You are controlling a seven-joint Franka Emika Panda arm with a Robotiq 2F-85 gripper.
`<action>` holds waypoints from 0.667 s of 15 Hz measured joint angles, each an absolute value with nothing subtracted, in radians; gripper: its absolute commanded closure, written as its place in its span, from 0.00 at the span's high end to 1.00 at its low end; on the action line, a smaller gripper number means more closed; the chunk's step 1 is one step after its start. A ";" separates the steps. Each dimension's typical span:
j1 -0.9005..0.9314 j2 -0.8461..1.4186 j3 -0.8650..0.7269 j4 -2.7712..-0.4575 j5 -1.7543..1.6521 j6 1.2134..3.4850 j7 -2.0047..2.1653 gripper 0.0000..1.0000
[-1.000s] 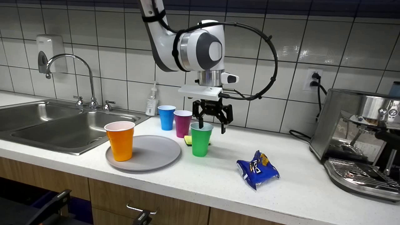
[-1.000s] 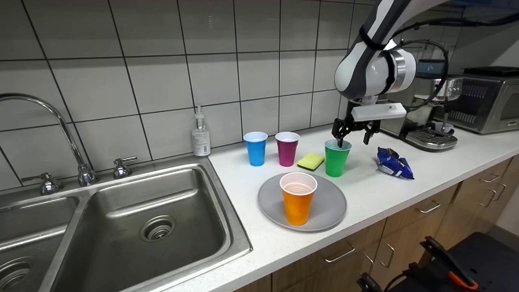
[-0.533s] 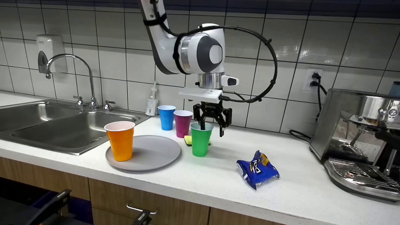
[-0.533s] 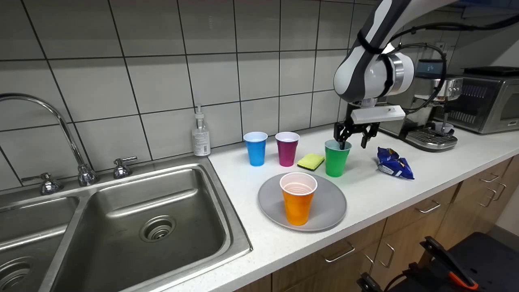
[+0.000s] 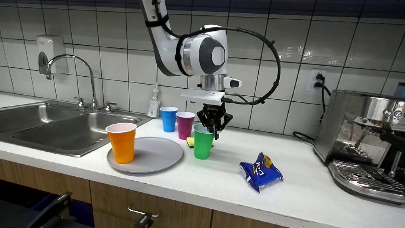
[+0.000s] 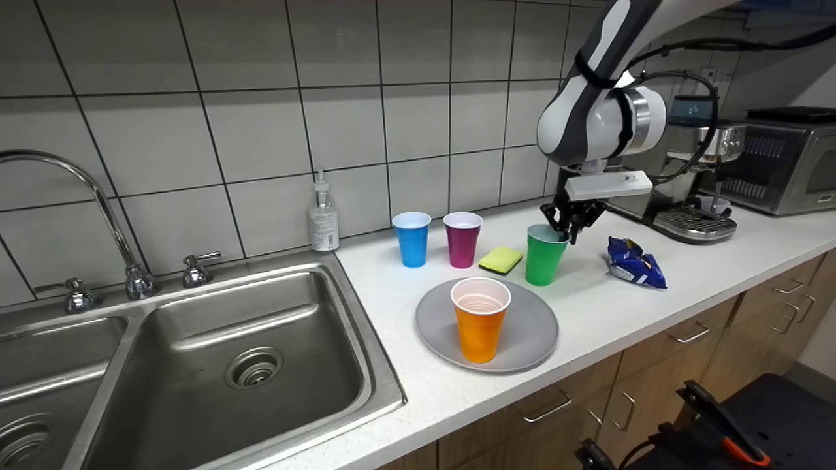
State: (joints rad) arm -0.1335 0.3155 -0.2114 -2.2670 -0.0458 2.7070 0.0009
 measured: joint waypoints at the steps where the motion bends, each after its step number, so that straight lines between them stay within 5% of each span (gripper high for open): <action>1: -0.133 0.315 -0.211 -2.267 -0.046 2.707 0.001 0.00; 10: -0.132 0.295 -0.211 -2.263 -0.046 2.707 -0.002 0.01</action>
State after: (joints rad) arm -0.1321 0.2952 -0.2110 -2.2628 -0.0458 2.7072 -0.0018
